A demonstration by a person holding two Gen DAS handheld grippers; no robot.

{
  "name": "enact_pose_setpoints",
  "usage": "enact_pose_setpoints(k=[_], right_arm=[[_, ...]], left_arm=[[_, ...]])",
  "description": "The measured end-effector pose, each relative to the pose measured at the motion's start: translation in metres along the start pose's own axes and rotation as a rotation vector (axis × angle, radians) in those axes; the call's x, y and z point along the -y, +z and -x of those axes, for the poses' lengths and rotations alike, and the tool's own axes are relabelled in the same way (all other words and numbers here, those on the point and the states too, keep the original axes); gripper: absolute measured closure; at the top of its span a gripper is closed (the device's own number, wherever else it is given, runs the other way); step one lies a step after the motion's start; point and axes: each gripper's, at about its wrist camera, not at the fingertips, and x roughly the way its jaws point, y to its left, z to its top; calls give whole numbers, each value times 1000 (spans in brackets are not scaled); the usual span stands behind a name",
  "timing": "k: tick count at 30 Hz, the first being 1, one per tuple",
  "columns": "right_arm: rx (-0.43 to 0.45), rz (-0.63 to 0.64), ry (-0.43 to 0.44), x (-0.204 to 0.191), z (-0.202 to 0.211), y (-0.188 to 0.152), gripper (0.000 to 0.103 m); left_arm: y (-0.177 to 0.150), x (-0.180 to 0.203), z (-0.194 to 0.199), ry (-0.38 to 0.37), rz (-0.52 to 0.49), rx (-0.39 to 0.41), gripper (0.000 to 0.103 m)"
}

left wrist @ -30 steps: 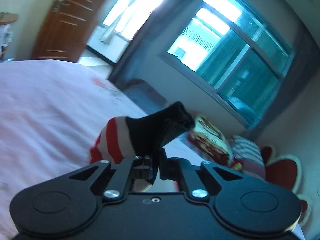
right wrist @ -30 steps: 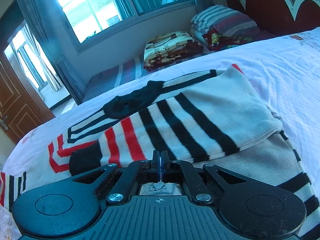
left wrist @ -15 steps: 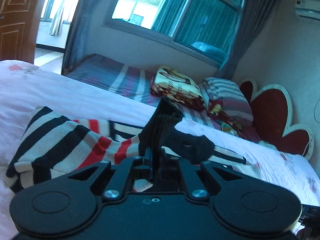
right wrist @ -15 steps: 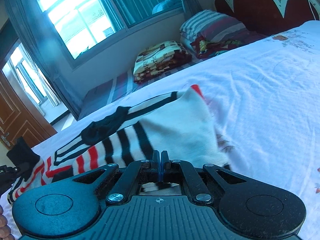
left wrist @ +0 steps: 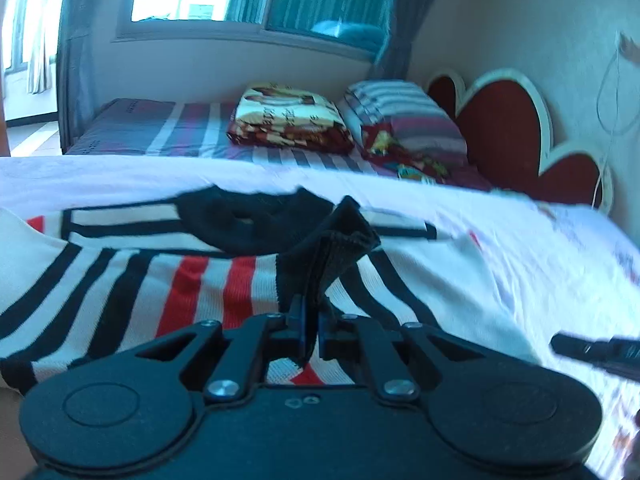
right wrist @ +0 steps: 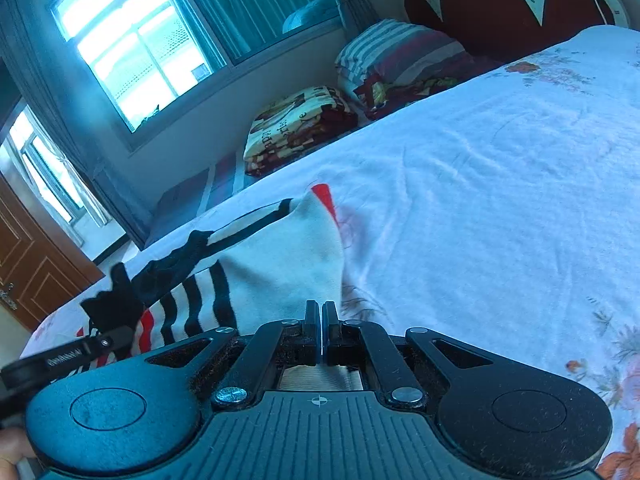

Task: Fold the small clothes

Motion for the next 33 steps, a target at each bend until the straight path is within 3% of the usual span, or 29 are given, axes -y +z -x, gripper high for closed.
enact_pose_setpoints(k=[5,7,9,10,13,16,17,18,19,20,22,23,25,31,33], right_arm=[[1,-5,-4,10,5,4,103],[1,-13,1,11,6,4,103],[0,-24,20,10,7,4,103],[-3,-27,23,7,5,5,103],[-12,-24,52,-7,1,5,102],[-17,-2,78,-25,-5,4,102],[-18,4,86,-32,-8,2,95],[-20,11,92,-38,-10,1,79],[-19,15,101,-44,-12,-1,30],[5,14,107,-50,-13,-5,17],[4,17,172,-60,-17,-9,20],[-17,4,209,-64,-22,-11,36],[-67,-37,245,-73,-36,-17,53],[-161,-151,256,-86,-77,-26,52],[-163,-162,246,-88,-84,-25,53]], left_arm=[[-14,13,-12,-6,-35,-63,97],[-16,17,-19,-17,-63,-78,86],[-16,19,-19,-68,-76,-78,54],[-16,21,-17,-81,-70,-77,49],[-19,17,11,-61,-98,-7,48],[-30,-14,52,-3,-54,47,48],[-36,-28,69,23,-35,69,48],[-42,-43,85,58,-26,89,48],[-49,-57,100,114,-31,112,48],[-58,-70,113,173,-43,125,48],[-71,-97,131,278,-46,126,49],[-75,-111,136,309,-30,112,50],[-77,-132,134,353,-5,67,51],[-60,-151,107,359,-51,46,52],[-56,-158,98,365,-44,38,60]])
